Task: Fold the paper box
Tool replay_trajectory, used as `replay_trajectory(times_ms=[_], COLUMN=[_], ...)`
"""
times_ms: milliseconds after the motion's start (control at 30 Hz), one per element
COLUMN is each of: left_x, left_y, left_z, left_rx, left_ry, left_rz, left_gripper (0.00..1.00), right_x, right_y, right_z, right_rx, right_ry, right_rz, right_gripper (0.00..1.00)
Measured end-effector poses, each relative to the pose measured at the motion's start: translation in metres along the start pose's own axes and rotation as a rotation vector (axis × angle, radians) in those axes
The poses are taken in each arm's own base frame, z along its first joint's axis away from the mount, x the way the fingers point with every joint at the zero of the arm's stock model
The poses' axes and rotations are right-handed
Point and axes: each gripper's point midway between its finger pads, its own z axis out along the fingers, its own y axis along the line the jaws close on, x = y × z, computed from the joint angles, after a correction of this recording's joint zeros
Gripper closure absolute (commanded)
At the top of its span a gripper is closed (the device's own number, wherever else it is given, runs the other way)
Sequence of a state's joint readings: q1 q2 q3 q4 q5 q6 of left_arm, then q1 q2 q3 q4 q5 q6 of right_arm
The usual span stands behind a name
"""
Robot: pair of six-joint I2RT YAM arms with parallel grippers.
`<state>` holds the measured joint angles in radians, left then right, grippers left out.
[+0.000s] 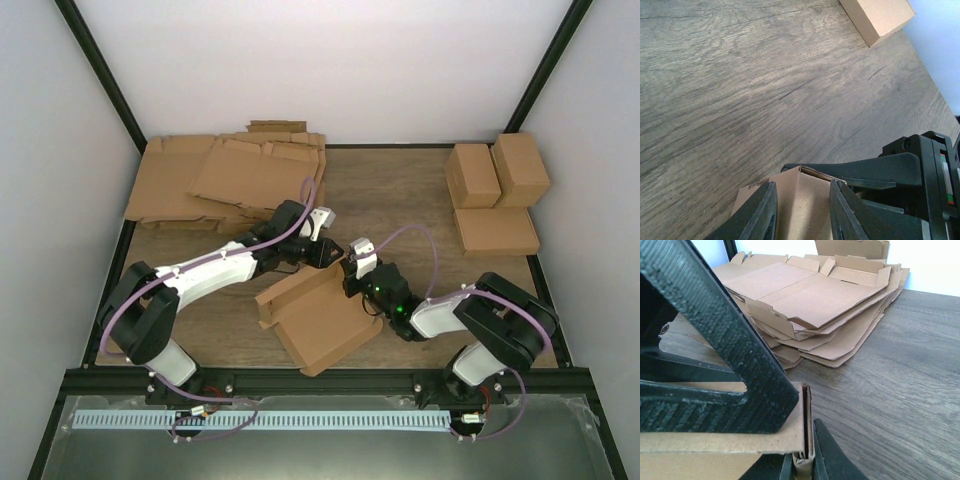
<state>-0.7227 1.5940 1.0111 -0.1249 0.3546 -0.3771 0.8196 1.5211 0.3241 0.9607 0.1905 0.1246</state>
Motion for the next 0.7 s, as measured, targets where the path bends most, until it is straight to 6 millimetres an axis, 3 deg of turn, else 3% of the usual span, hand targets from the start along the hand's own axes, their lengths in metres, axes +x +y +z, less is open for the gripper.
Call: replay_trajectory(times_ms=[333,367,500,700], left_x=[0.0,0.0,0.001,0.001], left_y=[0.001,0.001,0.001,0.0], left_z=[-0.002,-0.001,-0.001,-0.002], left_rx=[-0.015,-0.014,-0.015,-0.015], left_ry=[-0.001,-0.001,-0.001,0.0], left_rz=[0.001,0.002,0.004,0.008], left_gripper=[0.69,0.69,0.69,0.69], right_x=[0.0,0.0,0.0,0.013], right_y=[0.001,0.001,0.001,-0.002], right_z=[0.002,0.002,0.002,0.0], right_rx=[-0.003,-0.003,-0.004,0.004], right_ry=[-0.009,-0.009,-0.01,0.008], right_rz=[0.009,0.01,0.027,0.044], right_gripper=[0.99,0.96,0.64,0.54])
